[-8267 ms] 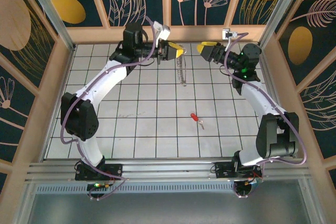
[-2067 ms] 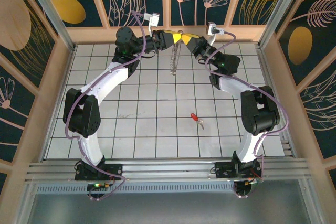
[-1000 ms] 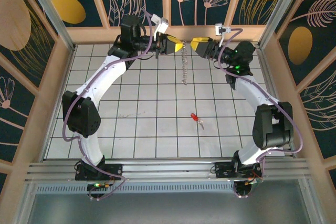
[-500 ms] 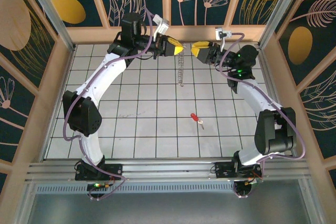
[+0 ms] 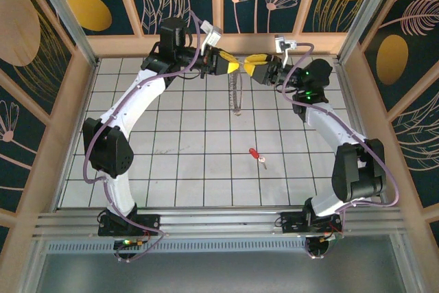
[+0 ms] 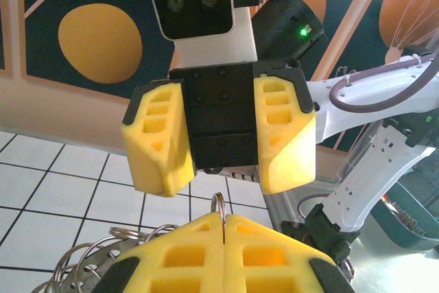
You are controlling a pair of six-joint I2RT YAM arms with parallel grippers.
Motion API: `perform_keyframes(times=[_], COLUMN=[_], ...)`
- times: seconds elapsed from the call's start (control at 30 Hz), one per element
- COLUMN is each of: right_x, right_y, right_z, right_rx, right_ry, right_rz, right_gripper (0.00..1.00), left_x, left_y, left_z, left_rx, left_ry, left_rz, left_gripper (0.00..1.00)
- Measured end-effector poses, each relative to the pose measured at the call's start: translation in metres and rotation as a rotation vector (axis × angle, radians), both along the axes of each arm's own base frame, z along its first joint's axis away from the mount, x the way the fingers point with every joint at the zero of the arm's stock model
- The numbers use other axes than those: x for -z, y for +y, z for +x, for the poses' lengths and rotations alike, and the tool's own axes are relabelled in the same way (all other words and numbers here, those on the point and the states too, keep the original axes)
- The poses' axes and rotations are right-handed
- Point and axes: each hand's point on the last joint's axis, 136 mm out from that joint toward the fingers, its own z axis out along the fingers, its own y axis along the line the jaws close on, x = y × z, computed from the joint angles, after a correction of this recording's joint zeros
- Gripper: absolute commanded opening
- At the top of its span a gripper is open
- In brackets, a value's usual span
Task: Put the keys on the keyring
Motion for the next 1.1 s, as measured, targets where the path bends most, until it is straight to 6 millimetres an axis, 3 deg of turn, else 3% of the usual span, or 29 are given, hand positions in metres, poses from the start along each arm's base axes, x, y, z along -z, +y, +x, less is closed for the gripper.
perform_keyframes(times=[0.17, 0.4, 0.77, 0.87, 0.97, 1.03, 1.1], right_x=[0.0025, 0.0034, 0.0041, 0.0038, 0.0038, 0.0038, 0.0043], right_y=[0.0067, 0.0088, 0.0091, 0.0095, 0.0095, 0.0095, 0.0094], right_z=[0.0002, -0.0006, -0.0007, -0.0013, -0.0013, -0.0011, -0.0003], right_rx=[-0.017, -0.022, -0.022, -0.023, -0.022, -0.02, -0.016], right_ry=[0.006, 0.007, 0.008, 0.001, -0.002, -0.008, -0.009], right_rz=[-0.002, -0.004, -0.006, -0.006, -0.007, -0.008, -0.009], right_gripper=[0.4, 0.23, 0.09, 0.0, 0.0, 0.0, 0.0], left_x=[-0.0001, -0.0001, 0.0001, 0.0001, 0.0002, 0.0002, 0.0], left_y=[0.0001, 0.0001, 0.0002, 0.0006, 0.0007, 0.0006, 0.0004], left_z=[-0.0006, -0.0006, -0.0003, 0.0002, 0.0004, 0.0008, 0.0023], left_rx=[0.003, 0.004, 0.003, 0.001, 0.001, -0.002, -0.011], left_ry=[0.0, 0.0, 0.001, 0.001, 0.002, 0.008, 0.013], left_rz=[-0.001, -0.001, 0.0, 0.0, 0.0, 0.001, 0.002], left_gripper=[0.0, 0.0, 0.0, 0.0, 0.0, 0.11, 0.29])
